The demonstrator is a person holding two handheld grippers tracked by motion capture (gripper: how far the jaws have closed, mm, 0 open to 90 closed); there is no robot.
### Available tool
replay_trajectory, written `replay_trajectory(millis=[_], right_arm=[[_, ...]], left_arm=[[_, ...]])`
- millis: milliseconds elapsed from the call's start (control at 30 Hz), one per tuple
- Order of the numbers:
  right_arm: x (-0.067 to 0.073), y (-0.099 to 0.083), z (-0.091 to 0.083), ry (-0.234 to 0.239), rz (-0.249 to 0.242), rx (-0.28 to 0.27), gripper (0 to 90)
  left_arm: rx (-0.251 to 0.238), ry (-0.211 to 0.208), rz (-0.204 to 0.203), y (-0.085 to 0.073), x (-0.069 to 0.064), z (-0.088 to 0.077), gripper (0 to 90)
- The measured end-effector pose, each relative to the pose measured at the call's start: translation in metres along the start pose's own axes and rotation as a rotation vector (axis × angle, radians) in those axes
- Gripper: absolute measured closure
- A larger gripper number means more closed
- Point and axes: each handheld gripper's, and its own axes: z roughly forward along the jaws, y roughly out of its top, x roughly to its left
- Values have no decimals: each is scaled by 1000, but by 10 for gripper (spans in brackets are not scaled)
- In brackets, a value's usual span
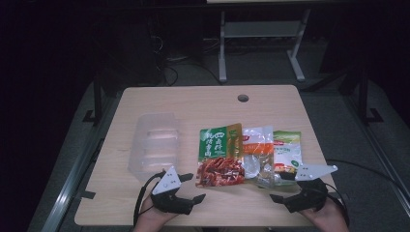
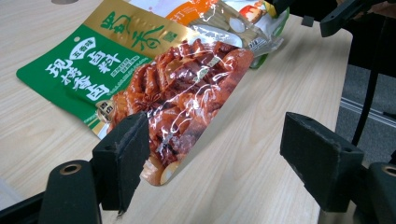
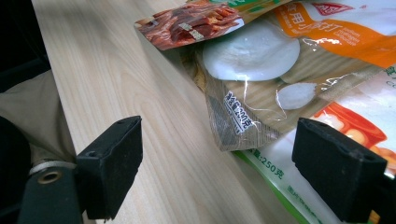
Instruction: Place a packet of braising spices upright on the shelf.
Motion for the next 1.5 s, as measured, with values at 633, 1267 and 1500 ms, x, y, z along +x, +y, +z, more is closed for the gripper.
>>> replay_trajectory(millis=[633, 1267, 1500], right_arm=[[-1, 18, 1, 23, -8, -36, 138], [-9, 79, 7, 22, -74, 5, 142], [-19, 112, 30, 29, -81, 53, 153]], left_arm=[[-17, 7, -13, 10, 1, 6, 275], [-8, 5, -9, 37, 14, 28, 358], [41, 26, -16, 32, 21, 40, 432]])
